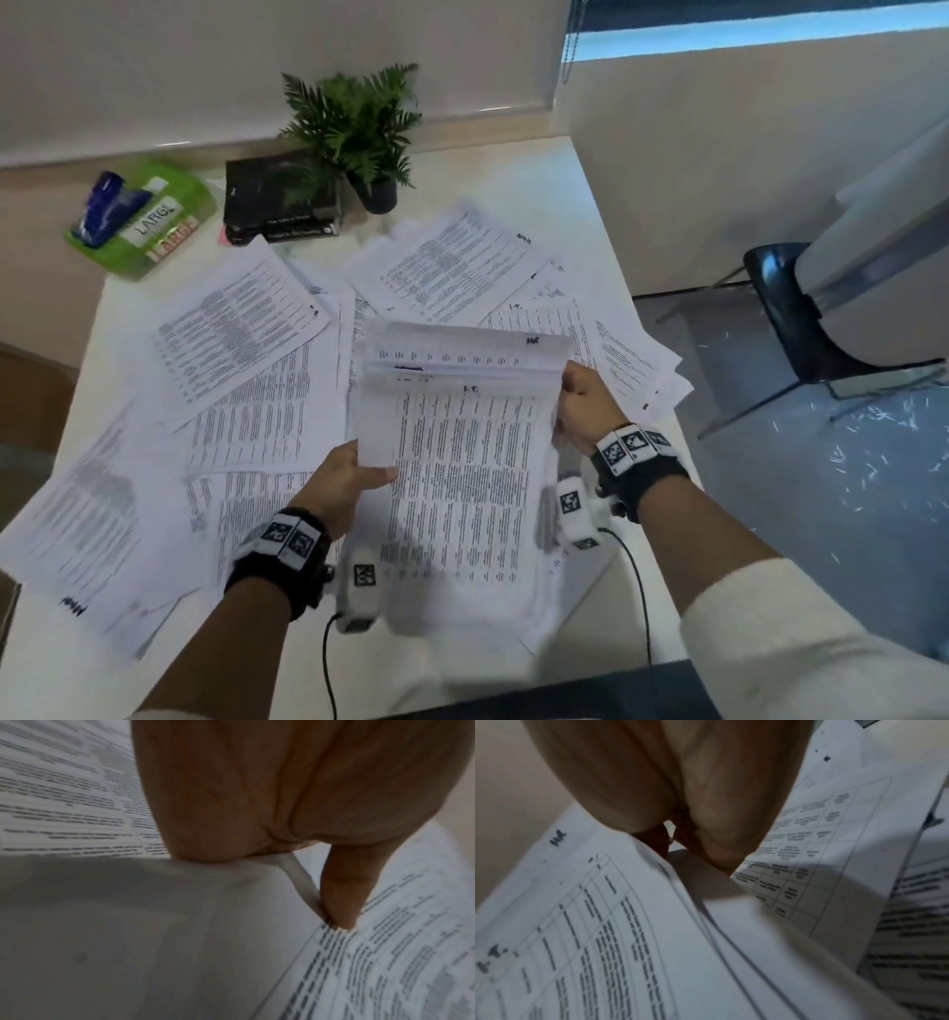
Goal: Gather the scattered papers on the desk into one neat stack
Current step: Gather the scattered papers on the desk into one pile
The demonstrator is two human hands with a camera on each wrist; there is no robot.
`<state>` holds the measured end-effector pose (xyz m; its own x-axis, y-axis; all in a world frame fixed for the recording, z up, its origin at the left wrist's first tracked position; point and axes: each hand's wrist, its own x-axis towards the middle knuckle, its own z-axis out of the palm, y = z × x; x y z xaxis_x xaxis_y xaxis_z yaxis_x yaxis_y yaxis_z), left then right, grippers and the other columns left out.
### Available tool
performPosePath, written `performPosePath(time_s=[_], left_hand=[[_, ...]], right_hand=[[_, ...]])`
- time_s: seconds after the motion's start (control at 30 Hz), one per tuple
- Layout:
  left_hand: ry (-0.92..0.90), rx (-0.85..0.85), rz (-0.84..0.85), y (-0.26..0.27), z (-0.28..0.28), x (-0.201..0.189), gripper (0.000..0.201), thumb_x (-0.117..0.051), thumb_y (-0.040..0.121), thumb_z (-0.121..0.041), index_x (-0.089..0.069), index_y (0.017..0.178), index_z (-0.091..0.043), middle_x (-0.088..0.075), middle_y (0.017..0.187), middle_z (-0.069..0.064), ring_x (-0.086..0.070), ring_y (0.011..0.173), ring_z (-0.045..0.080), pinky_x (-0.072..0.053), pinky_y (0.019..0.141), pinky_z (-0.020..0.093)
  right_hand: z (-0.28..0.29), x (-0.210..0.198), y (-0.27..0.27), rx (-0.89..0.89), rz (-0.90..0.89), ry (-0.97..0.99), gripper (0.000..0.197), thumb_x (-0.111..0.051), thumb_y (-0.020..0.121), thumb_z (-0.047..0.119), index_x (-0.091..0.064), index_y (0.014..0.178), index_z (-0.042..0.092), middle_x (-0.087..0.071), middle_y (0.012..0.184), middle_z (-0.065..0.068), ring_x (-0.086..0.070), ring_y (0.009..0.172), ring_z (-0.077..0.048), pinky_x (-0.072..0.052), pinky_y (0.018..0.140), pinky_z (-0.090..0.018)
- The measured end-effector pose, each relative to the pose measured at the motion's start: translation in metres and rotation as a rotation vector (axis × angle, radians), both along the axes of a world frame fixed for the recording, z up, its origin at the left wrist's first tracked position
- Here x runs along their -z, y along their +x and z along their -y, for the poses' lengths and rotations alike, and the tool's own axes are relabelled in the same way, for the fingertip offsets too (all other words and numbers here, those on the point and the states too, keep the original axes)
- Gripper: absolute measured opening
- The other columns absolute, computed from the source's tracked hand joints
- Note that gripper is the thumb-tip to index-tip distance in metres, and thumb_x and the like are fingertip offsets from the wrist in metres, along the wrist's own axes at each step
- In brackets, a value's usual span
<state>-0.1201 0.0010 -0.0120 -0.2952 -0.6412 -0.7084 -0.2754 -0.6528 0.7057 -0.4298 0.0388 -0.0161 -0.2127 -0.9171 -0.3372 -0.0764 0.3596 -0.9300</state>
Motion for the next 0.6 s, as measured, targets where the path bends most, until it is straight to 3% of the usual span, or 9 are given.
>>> performPosePath(time_s=[0.07, 0.13, 0.2, 0.27, 0.33, 0.43, 0.5, 0.6], left_hand=[[0.002, -0.028, 0.002, 0.004, -0.006, 0.007, 0.042, -0.071, 0.081, 0.001, -0.059, 0.121, -0.003, -0.069, 0.116, 0.018, -0.064, 0.110, 0.037, -0.051, 0.091, 0.049], [-0.044, -0.021, 0.049, 0.011, -0.011, 0.013, 0.033, -0.065, 0.087, 0.003, -0.059, 0.118, -0.004, -0.071, 0.111, 0.013, -0.065, 0.107, 0.032, -0.051, 0.085, 0.039], [-0.219, 0.117, 0.235, 0.020, -0.012, 0.018, 0.018, -0.065, 0.091, -0.007, -0.060, 0.108, -0.008, -0.070, 0.098, 0.003, -0.065, 0.097, 0.025, -0.050, 0.083, 0.035], [-0.358, 0.243, 0.403, 0.025, -0.012, 0.020, 0.022, -0.064, 0.092, -0.016, -0.059, 0.113, -0.011, -0.068, 0.103, 0.001, -0.064, 0.098, 0.023, -0.051, 0.090, 0.038], [-0.397, 0.287, 0.451, 0.025, -0.013, 0.019, 0.037, -0.062, 0.094, -0.017, -0.055, 0.130, -0.013, -0.066, 0.117, 0.002, -0.063, 0.109, 0.024, -0.049, 0.097, 0.038], [-0.456, 0.316, 0.498, 0.022, -0.013, 0.018, 0.054, -0.064, 0.093, -0.018, -0.042, 0.143, -0.019, -0.061, 0.123, -0.001, -0.062, 0.112, 0.024, -0.050, 0.097, 0.036], [-0.484, 0.274, 0.493, 0.022, -0.012, 0.017, 0.071, -0.068, 0.089, -0.017, -0.032, 0.149, -0.024, -0.056, 0.130, -0.006, -0.058, 0.114, 0.020, -0.048, 0.103, 0.041], [-0.367, 0.176, 0.444, 0.023, -0.010, 0.014, 0.078, -0.071, 0.087, -0.009, -0.028, 0.151, -0.018, -0.040, 0.142, -0.012, -0.045, 0.124, 0.012, -0.038, 0.111, 0.041]], right_hand=[[0.009, 0.002, 0.016, 0.010, 0.044, 0.023, 0.042, -0.052, 0.091, -0.008, -0.072, 0.112, 0.023, -0.075, 0.109, -0.004, -0.072, 0.102, -0.023, -0.060, 0.082, -0.041], [0.013, 0.006, 0.021, 0.013, -0.042, 0.087, 0.032, -0.053, 0.095, 0.001, -0.066, 0.117, 0.020, -0.072, 0.113, -0.005, -0.069, 0.105, -0.026, -0.059, 0.083, -0.041], [0.016, 0.009, 0.018, 0.043, -0.374, 0.191, 0.029, -0.060, 0.096, 0.020, -0.059, 0.124, 0.021, -0.062, 0.121, -0.009, -0.064, 0.106, -0.027, -0.055, 0.082, -0.033], [0.018, 0.016, 0.006, 0.150, -0.674, 0.376, 0.048, -0.066, 0.090, 0.035, -0.052, 0.133, 0.018, -0.048, 0.133, -0.017, -0.051, 0.120, -0.034, -0.049, 0.096, -0.042], [0.019, 0.019, -0.003, 0.194, -0.792, 0.607, 0.070, -0.071, 0.082, 0.043, -0.042, 0.139, 0.016, -0.037, 0.141, -0.021, -0.038, 0.130, -0.040, -0.041, 0.104, -0.052], [0.020, 0.024, -0.009, 0.161, -0.811, 0.791, 0.093, -0.078, 0.072, 0.052, -0.029, 0.141, 0.015, -0.029, 0.145, -0.023, -0.031, 0.134, -0.043, -0.040, 0.104, -0.059], [0.022, 0.030, -0.011, 0.208, -0.737, 0.790, 0.097, -0.083, 0.069, 0.050, -0.028, 0.140, 0.014, -0.032, 0.142, -0.023, -0.039, 0.129, -0.045, -0.045, 0.099, -0.060], [0.022, 0.029, -0.013, 0.260, -0.634, 0.748, 0.094, -0.086, 0.071, 0.042, -0.033, 0.138, 0.004, -0.050, 0.132, -0.023, -0.058, 0.115, -0.040, -0.055, 0.089, -0.050]])
